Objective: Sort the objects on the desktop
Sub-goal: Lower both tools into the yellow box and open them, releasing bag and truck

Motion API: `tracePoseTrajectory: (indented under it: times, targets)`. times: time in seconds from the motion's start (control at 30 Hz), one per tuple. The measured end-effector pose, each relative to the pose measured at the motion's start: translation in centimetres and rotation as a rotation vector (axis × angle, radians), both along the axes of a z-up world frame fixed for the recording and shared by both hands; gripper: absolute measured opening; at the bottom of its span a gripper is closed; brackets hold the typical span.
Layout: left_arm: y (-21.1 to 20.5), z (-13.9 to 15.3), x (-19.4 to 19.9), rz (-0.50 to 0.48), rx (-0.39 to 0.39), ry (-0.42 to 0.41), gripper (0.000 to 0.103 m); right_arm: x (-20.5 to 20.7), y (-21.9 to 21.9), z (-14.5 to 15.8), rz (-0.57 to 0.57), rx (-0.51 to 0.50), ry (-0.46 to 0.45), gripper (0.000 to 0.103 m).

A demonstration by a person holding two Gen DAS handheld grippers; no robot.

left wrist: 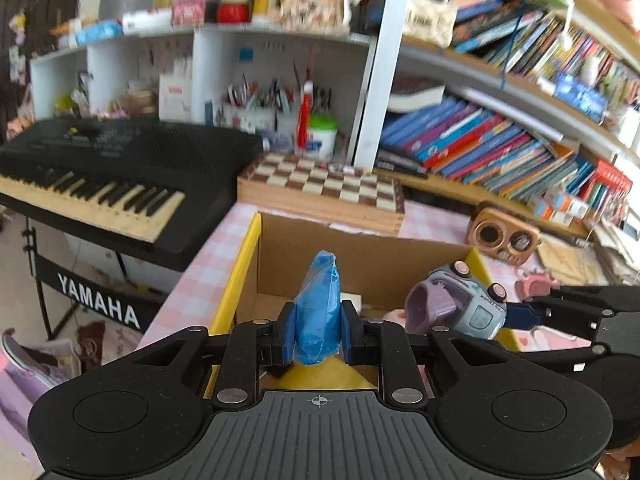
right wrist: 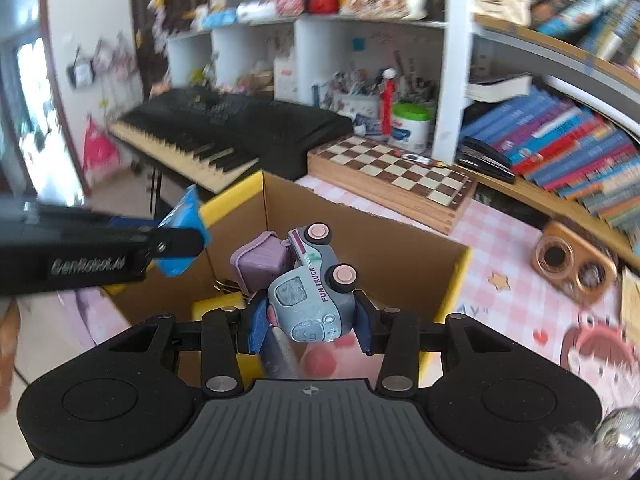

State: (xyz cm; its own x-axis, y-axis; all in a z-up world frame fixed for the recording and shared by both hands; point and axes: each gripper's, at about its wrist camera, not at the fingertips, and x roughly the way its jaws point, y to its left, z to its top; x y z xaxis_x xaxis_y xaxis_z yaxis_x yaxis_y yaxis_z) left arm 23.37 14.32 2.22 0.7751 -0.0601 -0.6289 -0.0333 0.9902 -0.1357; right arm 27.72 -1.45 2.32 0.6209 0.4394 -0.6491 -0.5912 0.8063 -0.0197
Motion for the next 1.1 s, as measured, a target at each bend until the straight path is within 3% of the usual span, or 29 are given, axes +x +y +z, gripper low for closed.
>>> tracePoseTrajectory:
  times: [0.27, 0.67, 0.93, 1.1]
  targets:
    - [-1.1, -1.8, 5.4, -0.053, 0.114, 0.117, 0.021, 5.2, 3.1, -1.8, 0.119, -0.16, 0.014, 0.04]
    - [-1.3, -5.0, 8.3, -0.067, 0.14, 0.275, 0.021, 9.2, 4.9, -5.5, 0.227, -0.318, 0.09, 0.04]
    - [-1.6, -5.7, 8.7, -0.083, 0.148, 0.314, 0.024, 10.5, 5.2, -6.8, 0.252, -0.355, 0.14, 0.04]
    - [-1.8, -5.5, 8.4, -0.071, 0.15, 0.297, 0.03, 10.5, 5.6, -7.0, 0.271, -0.37, 0.141, 0.04]
